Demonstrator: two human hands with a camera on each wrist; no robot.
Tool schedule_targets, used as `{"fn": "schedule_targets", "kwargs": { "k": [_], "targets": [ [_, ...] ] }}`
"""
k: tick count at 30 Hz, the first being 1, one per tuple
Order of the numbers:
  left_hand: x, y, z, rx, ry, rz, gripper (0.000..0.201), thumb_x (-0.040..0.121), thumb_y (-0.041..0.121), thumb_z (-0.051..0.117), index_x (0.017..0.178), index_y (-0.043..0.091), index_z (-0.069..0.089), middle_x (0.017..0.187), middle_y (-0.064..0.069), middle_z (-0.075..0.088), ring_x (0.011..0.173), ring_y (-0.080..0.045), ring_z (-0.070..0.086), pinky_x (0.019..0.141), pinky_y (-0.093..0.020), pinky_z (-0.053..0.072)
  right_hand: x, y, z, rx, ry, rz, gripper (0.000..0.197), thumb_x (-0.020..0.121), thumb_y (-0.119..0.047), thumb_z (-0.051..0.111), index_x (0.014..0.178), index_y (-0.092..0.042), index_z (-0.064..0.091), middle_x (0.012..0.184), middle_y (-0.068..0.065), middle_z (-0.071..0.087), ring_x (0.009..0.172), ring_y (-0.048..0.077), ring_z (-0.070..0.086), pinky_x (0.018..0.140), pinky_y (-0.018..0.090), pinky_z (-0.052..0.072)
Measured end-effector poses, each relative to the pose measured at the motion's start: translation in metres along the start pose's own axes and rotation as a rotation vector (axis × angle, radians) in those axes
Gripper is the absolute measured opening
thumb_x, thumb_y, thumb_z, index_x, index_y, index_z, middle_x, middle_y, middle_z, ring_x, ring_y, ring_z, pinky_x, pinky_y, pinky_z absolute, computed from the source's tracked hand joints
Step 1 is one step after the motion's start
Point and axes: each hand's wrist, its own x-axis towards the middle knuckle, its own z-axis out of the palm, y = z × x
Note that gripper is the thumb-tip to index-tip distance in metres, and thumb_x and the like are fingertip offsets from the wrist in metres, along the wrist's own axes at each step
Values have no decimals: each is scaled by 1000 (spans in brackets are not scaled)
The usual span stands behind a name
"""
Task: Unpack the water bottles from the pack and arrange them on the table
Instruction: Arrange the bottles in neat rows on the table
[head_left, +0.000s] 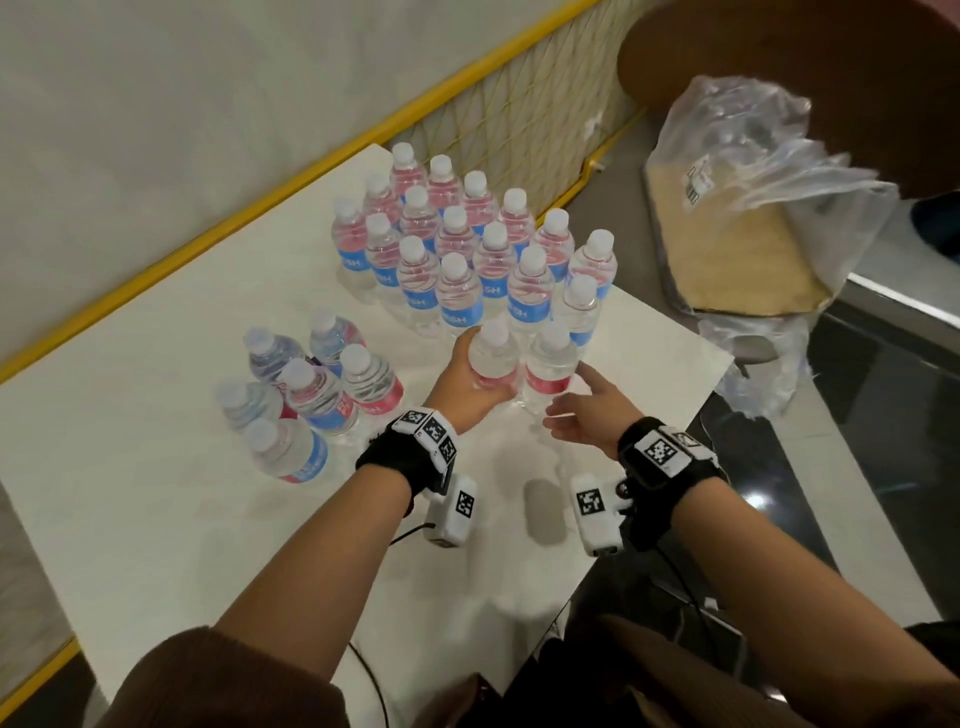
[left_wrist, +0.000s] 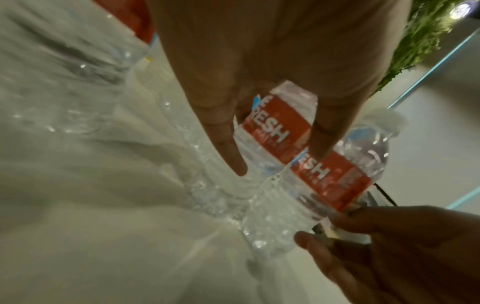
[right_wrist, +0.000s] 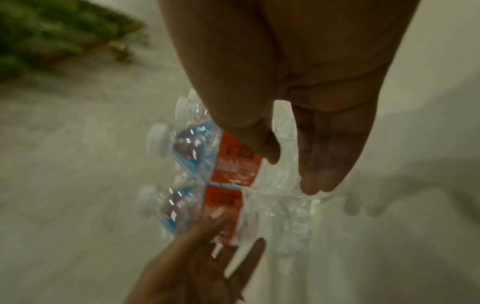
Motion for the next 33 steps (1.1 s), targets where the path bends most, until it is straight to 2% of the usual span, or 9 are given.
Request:
{"fn": "schedule_targets", "kwargs": {
  "k": [4,8,11,14,19,24,27,31,33],
  "targets": [
    [6,-13,3,64,92,-9,68,73,11,78,131,16,44,119,6,55,111,-12,52,92,-24,37,9,20,1,-324,94,-190,55,87,-15,62,134,-27,39,83,10,62,71,22,61,76,38,53],
    [24,-21,7,181,179,-22,80,53,35,87,121,19,48,120,-4,55,113,-22,56,99,-43,47,12,30,-2,-483,203,-296,57,75,-27,77,122,-18,46,116,4,55,101,19,55,84,28,44],
    [24,-18,6,159,36,-45,85,68,-1,74,139,10,29,134,-8,40,125,-21,42,109,-38,36,15,29,3,-426,108,-349,65,79,-15,73,133,-17,38,131,-1,51,117,15,50,93,26,38],
    [27,-25,1,157,-49,-2,81,76,-9,64,144,11,26,136,-4,45,124,-13,42,104,-28,35,21,29,8,-451,84,-388,72,79,-9,70,141,-21,35,128,-5,50,114,9,47,95,24,36],
    [30,-33,3,204,107,-11,68,67,10,82,124,4,44,123,-16,50,117,-29,51,100,-42,43,37,38,21,-671,320,-368,76,63,-45,80,125,-17,46,118,6,52,114,26,45,98,35,38],
    [30,-45,7,145,-5,-37,83,72,-5,71,138,7,22,134,-13,44,121,-21,48,100,-30,41,26,39,21,-419,149,-354,85,71,-2,76,139,-11,26,124,-3,47,114,15,50,92,26,40],
    [27,-53,6,139,-17,-36,83,72,0,71,142,13,27,137,-8,49,123,-23,50,104,-40,43,23,41,13,-450,141,-354,74,77,-5,71,140,-18,34,131,1,53,115,15,51,89,22,36],
    [27,-49,9,118,116,-20,75,68,8,82,132,7,42,125,-8,58,106,-17,55,89,-26,44,24,37,16,-409,193,-345,65,76,-11,75,133,-17,44,126,1,57,107,12,52,84,20,36],
    [30,-46,12,123,162,-11,82,59,20,86,128,8,44,126,-9,57,110,-21,58,93,-33,47,27,37,20,-403,208,-357,67,73,-15,78,130,-16,44,128,2,56,111,19,56,85,24,40]
  ]
}}
